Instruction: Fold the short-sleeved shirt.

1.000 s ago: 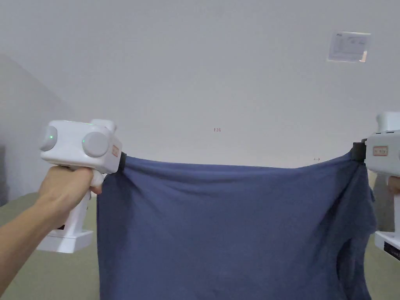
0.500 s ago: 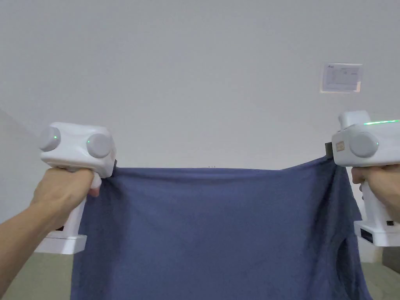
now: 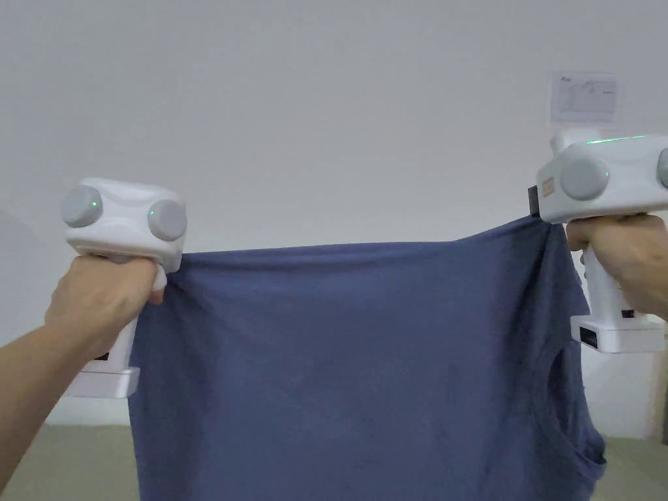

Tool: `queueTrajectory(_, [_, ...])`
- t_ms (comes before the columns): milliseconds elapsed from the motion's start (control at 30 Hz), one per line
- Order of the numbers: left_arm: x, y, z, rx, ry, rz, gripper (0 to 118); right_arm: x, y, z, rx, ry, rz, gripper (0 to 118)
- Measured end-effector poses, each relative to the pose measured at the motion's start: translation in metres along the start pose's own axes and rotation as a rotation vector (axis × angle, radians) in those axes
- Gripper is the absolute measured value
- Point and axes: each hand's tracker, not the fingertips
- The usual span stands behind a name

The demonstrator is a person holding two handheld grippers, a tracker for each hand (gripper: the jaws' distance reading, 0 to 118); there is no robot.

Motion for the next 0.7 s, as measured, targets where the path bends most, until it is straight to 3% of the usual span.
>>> queueTrajectory(233, [0.017,-0.056,-0.078,-0.065,0.016,-0.03,5,-0.035,-0.074,-0.052,-0.062,-0.011,0.069,2])
queueTrajectory(400, [0.028,-0.132,-0.123,-0.137,-0.003,-0.063,5,-0.05,-0.157,-0.073,-0.163,0.024,0.059,2])
queueTrajectory(500, [0.028,-0.179,-0.14,-0.192,-0.026,-0.046,5,-0.057,-0.21,-0.075,-0.213,0.031,0.094,2])
queueTrajectory(700, [0.021,-0.242,-0.134,-0.257,-0.047,-0.07,5,-0.055,-0.283,-0.054,-0.285,0.059,0.076,2])
